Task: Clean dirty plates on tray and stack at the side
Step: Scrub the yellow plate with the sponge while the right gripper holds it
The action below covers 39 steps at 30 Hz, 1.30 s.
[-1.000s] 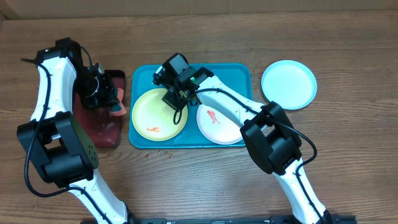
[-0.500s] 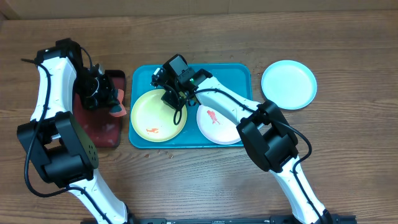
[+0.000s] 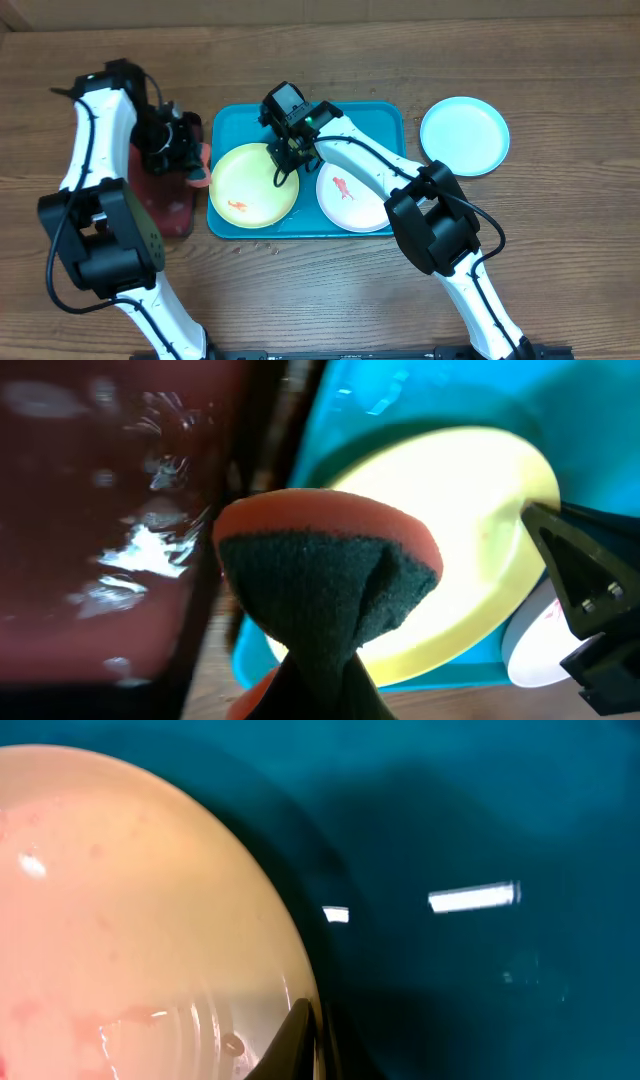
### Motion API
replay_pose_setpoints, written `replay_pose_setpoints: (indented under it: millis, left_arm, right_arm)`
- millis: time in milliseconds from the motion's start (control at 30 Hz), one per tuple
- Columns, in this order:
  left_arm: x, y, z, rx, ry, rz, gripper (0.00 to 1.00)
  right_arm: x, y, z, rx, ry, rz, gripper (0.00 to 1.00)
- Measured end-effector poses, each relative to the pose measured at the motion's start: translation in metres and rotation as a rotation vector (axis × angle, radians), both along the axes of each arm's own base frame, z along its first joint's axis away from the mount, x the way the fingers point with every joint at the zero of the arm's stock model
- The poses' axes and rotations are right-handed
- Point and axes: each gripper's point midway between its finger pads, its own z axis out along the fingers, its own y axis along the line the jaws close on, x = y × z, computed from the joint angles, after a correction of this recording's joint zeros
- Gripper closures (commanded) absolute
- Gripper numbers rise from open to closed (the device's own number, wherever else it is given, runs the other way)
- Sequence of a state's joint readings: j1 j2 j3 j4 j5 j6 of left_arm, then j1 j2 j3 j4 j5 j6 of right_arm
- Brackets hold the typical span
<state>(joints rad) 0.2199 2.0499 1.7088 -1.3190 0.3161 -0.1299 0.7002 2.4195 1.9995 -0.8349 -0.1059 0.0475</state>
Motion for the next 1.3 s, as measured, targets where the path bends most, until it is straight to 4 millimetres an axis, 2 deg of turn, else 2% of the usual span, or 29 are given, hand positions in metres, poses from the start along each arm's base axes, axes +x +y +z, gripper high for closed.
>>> replay_pose_setpoints:
  millis: [200, 367, 700, 900, 1100, 1200, 1300]
  left_arm:
    - [0.004, -0.031, 0.000, 0.003, -0.005, -0.065, 0.96]
    - [0.011, -0.053, -0.002, 0.013, -0.028, -0.095, 0.96]
    - [0.020, -0.083, -0.019, 0.097, -0.050, -0.082, 0.96]
    - [0.035, -0.082, -0.019, 0.113, -0.094, -0.014, 0.96]
    - [0.036, -0.086, -0.021, 0.119, -0.093, -0.004, 0.96]
    - [0.033, -0.091, -0.035, 0.120, -0.057, -0.015, 0.96]
    - [0.028, -0.096, -0.056, 0.123, -0.002, -0.030, 0.96]
  right_arm:
    - [-0.009, -0.016, -0.003, -0.030, 0.115, -0.268, 0.96]
    - [-0.015, -0.022, -0.003, -0.031, 0.180, -0.424, 0.96]
    - [-0.029, -0.040, -0.005, -0.067, 0.300, -0.737, 0.96]
    - [-0.031, -0.043, -0.005, -0.069, 0.319, -0.793, 0.96]
    - [-0.031, -0.043, -0.004, -0.065, 0.320, -0.804, 0.96]
    - [-0.030, -0.042, -0.004, -0.067, 0.314, -0.779, 0.95]
    - [-0.029, -0.042, -0.004, -0.073, 0.295, -0.721, 0.83]
